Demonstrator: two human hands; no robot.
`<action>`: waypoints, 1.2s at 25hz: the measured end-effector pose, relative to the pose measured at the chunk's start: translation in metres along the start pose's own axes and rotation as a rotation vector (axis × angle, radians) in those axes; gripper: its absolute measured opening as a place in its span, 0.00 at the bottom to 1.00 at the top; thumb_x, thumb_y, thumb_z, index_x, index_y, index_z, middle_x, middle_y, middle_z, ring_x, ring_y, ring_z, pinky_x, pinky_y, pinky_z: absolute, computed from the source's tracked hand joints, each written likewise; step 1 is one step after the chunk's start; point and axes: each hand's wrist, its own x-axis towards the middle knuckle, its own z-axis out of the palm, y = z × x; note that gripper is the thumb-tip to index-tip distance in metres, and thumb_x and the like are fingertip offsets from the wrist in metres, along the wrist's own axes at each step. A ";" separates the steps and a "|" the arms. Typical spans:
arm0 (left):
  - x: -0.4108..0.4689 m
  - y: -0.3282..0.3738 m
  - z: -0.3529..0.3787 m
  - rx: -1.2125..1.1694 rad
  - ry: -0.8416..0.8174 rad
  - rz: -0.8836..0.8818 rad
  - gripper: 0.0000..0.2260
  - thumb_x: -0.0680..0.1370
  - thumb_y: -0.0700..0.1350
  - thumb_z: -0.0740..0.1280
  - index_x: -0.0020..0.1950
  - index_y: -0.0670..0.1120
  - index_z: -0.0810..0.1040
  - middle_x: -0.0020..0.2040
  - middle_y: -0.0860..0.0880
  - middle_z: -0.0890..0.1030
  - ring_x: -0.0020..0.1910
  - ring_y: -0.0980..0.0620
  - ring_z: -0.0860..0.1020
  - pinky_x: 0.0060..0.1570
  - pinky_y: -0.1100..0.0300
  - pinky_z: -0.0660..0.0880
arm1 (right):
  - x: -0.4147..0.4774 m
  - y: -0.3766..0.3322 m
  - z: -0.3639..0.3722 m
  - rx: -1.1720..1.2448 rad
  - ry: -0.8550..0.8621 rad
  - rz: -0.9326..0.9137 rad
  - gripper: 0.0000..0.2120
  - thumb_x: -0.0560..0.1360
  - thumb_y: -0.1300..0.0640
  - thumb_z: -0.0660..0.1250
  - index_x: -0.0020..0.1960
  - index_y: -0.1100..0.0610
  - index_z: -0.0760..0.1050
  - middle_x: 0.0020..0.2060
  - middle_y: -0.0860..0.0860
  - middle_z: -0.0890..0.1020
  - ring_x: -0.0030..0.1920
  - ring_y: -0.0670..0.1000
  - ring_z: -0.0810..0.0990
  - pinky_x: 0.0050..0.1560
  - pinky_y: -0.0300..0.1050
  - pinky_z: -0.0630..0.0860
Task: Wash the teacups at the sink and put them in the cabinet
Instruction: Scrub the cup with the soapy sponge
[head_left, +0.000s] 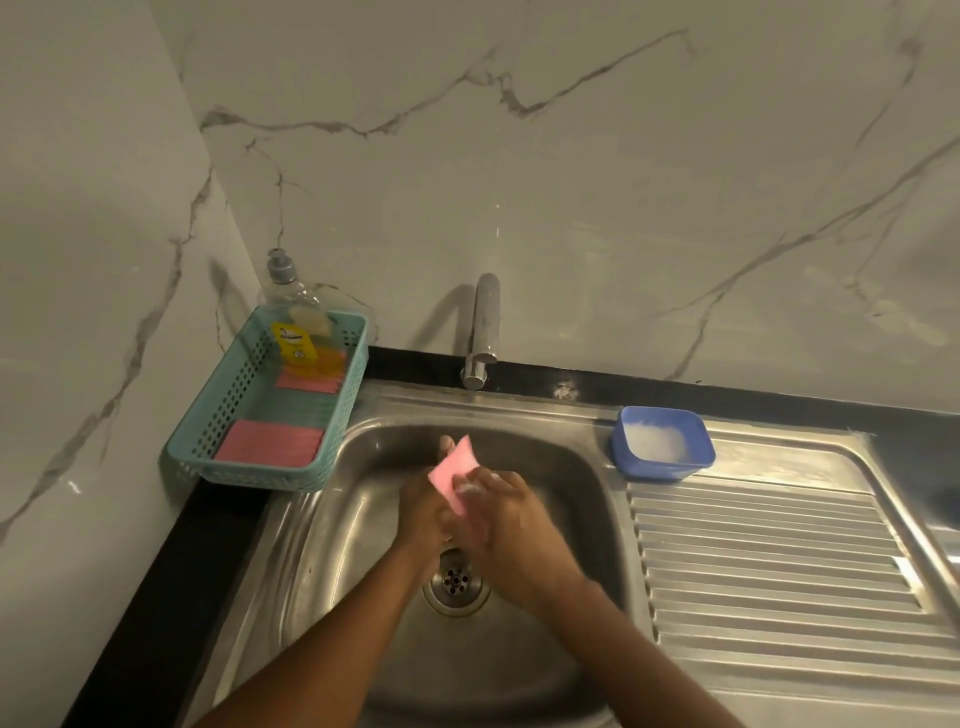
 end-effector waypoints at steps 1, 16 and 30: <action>-0.004 0.000 0.005 0.006 0.016 0.048 0.37 0.74 0.76 0.57 0.44 0.43 0.85 0.41 0.40 0.85 0.44 0.41 0.85 0.48 0.45 0.82 | -0.003 0.002 0.017 -0.029 0.041 -0.006 0.15 0.84 0.48 0.56 0.59 0.55 0.78 0.54 0.49 0.80 0.54 0.47 0.76 0.57 0.43 0.75; -0.009 -0.012 0.018 0.191 0.184 0.131 0.29 0.83 0.64 0.51 0.39 0.50 0.84 0.38 0.48 0.85 0.42 0.47 0.83 0.50 0.46 0.80 | 0.023 0.030 0.045 0.598 0.006 0.699 0.17 0.83 0.57 0.54 0.51 0.58 0.81 0.41 0.53 0.84 0.40 0.50 0.81 0.41 0.48 0.77; 0.004 0.010 0.016 -0.163 0.197 -0.038 0.29 0.85 0.62 0.51 0.44 0.42 0.81 0.42 0.40 0.85 0.41 0.42 0.84 0.45 0.48 0.81 | 0.013 0.018 0.055 1.049 0.144 0.730 0.17 0.84 0.47 0.57 0.66 0.48 0.79 0.50 0.55 0.86 0.50 0.54 0.84 0.52 0.53 0.80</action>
